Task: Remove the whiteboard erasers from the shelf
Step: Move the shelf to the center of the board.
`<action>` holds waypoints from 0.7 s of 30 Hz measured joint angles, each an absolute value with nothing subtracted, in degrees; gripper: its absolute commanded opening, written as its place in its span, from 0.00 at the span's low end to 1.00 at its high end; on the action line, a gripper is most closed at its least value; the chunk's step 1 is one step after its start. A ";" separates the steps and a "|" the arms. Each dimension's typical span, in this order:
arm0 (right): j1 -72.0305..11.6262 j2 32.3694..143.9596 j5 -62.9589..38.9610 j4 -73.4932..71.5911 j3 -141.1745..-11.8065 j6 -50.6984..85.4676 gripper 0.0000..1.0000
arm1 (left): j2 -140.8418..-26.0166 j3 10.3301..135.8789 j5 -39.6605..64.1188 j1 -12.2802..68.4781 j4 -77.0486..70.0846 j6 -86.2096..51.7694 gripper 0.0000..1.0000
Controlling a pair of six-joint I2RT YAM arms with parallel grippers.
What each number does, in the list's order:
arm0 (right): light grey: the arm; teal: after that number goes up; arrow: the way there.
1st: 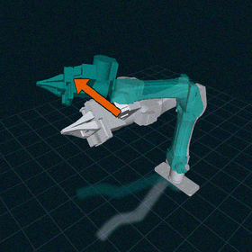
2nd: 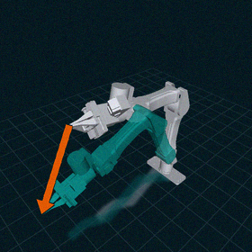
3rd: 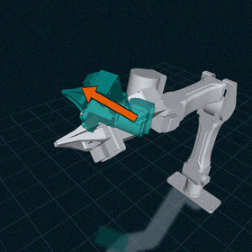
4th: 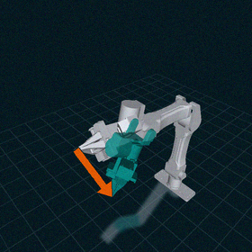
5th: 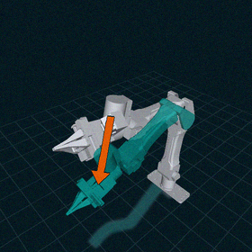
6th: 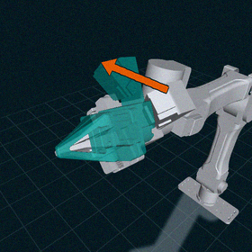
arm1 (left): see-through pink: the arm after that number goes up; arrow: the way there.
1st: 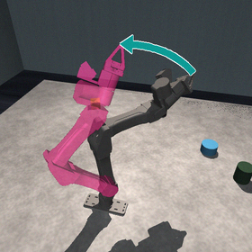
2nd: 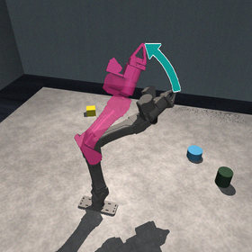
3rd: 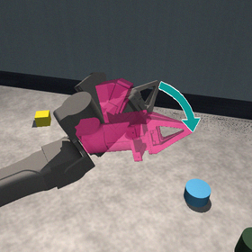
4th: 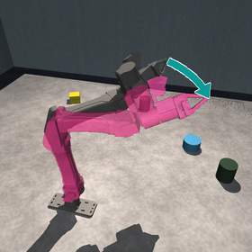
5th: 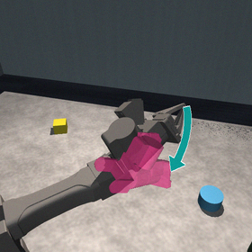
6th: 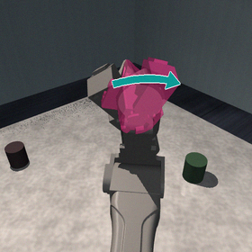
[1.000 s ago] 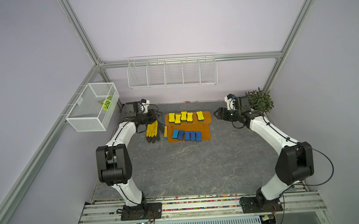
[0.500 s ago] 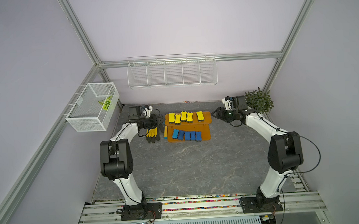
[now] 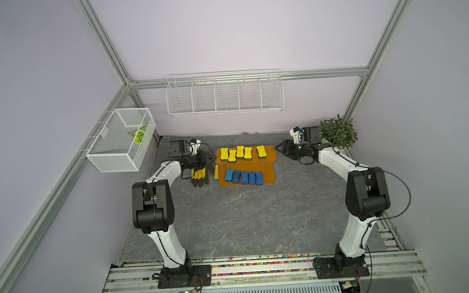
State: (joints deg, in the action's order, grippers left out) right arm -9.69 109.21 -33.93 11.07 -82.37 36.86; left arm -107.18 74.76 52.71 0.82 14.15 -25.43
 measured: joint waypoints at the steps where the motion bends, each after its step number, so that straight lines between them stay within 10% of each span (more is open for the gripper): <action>1: -9.69 109.58 -34.52 10.39 -82.37 37.54 0.57 | -107.20 74.76 52.77 0.82 14.13 -25.39 0.25; 21: -11.99 110.67 -40.62 2.55 -78.81 43.31 0.46 | -107.26 74.76 52.71 0.82 14.20 -24.80 0.27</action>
State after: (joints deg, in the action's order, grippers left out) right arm -11.99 110.67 -40.62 2.55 -78.81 43.31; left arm -107.26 74.76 52.71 0.82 14.20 -24.80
